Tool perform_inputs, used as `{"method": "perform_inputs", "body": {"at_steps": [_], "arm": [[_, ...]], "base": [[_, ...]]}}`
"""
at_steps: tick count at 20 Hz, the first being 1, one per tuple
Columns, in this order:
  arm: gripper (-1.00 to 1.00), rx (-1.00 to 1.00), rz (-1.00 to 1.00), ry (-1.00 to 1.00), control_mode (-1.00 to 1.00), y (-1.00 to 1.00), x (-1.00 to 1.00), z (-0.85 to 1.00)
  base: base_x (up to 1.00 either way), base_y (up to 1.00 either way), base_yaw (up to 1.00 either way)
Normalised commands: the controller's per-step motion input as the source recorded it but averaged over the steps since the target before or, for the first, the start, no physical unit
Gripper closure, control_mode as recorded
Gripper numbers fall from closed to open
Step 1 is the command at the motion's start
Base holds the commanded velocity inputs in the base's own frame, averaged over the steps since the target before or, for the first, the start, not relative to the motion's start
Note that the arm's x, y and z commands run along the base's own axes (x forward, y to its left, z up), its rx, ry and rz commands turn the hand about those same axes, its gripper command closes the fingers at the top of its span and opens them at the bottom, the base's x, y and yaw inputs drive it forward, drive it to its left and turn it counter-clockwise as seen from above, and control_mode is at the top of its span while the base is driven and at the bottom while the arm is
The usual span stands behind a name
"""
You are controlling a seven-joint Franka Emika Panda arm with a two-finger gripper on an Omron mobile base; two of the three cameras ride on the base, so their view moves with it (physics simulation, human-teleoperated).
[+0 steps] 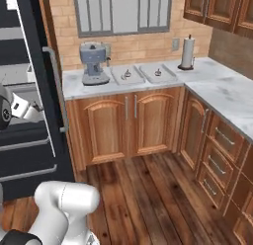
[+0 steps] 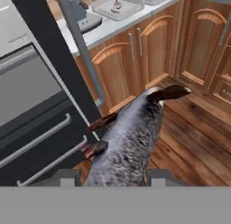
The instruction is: Place one garlic and one fish in each tupperware on the nearby counter, to pack two identical lunches.
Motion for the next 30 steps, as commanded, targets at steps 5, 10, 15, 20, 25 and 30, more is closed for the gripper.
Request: {"method": "perform_inputs", "body": {"at_steps": [5, 10, 15, 20, 25, 30], "arm": [[1.0, 0.0, 0.0, 0.0, 1.0, 0.0, 0.0, 0.0], [1.0, 0.0, 0.0, 0.0, 1.0, 0.0, 0.0, 0.0], [1.0, 0.0, 0.0, 0.0, 1.0, 0.0, 0.0, 0.0], [1.0, 0.0, 0.0, 0.0, 1.0, 0.0, 0.0, 0.0], [1.0, 0.0, 0.0, 0.0, 1.0, 0.0, 0.0, 0.0], [1.0, 0.0, 0.0, 0.0, 1.0, 0.0, 0.0, 0.0]], "base": [[0.97, -0.99, -0.03], [1.0, -0.83, -0.01], [1.0, -0.41, 0.05], [1.0, -0.2, 0.11], [1.0, 0.0, 0.18], [1.0, -0.17, 0.21]]}}
